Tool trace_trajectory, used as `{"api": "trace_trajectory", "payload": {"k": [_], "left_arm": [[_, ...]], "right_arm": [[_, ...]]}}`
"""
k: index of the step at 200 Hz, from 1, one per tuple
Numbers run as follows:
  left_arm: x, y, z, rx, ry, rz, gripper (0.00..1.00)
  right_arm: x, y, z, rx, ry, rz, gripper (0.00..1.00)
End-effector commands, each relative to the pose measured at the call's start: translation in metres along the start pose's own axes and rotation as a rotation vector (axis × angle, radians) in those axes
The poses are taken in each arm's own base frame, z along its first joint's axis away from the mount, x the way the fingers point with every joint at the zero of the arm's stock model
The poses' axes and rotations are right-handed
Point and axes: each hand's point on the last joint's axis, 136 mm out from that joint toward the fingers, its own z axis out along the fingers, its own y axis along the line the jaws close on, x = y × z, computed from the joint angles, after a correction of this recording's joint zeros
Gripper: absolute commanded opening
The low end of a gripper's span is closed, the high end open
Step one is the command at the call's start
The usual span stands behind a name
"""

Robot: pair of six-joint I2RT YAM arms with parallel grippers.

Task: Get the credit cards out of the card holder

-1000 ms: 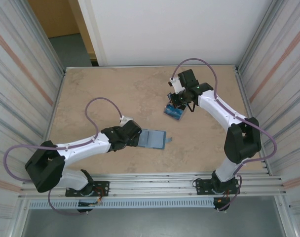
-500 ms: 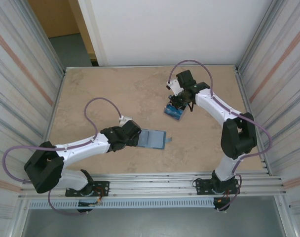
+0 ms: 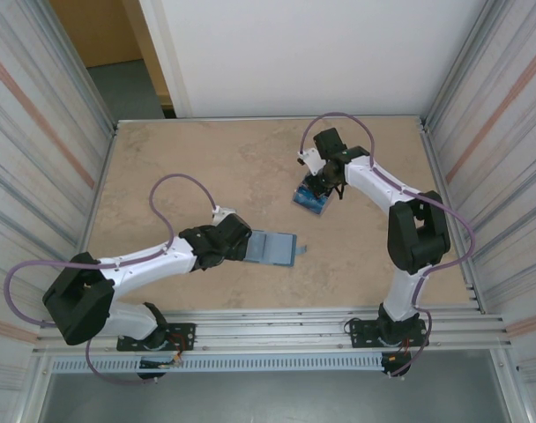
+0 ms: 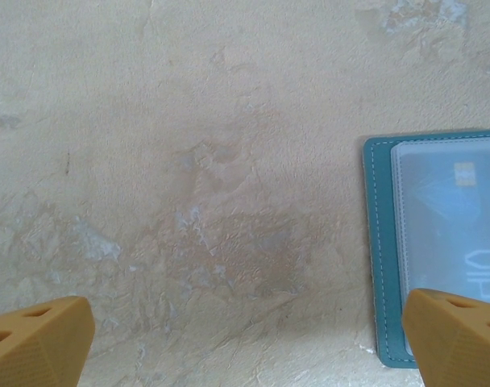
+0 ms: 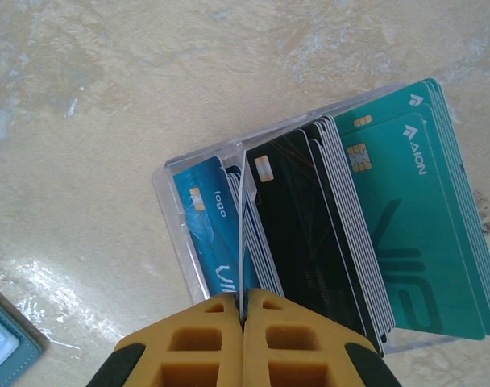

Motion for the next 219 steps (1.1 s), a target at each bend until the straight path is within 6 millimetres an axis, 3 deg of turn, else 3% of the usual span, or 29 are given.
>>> {"api": "trace_trajectory", "payload": {"k": [1,56,144,196,219], "left_arm": [[-0.004,0.008,-0.004,-0.02,-0.026,-0.022,0.99],[-0.006,0.01,-0.004,-0.021,-0.028,-0.027,0.99],[-0.008,0.012,-0.004,-0.02,-0.032,-0.036,0.99],[-0.009,0.011,-0.005,-0.018,-0.035,-0.036,0.99],[-0.01,0.011,-0.004,-0.019,-0.036,-0.033,0.99]], "right_arm": [[-0.002,0.0,0.003,-0.029,0.012,-0.018,0.04],[0.004,0.011,0.012,-0.09,0.034,-0.014,0.03],[0.016,0.013,0.008,-0.097,0.074,-0.025,0.04],[0.014,0.013,0.012,-0.105,0.086,-0.023,0.18],[0.012,0.013,0.013,-0.108,0.086,-0.021,0.18]]}}
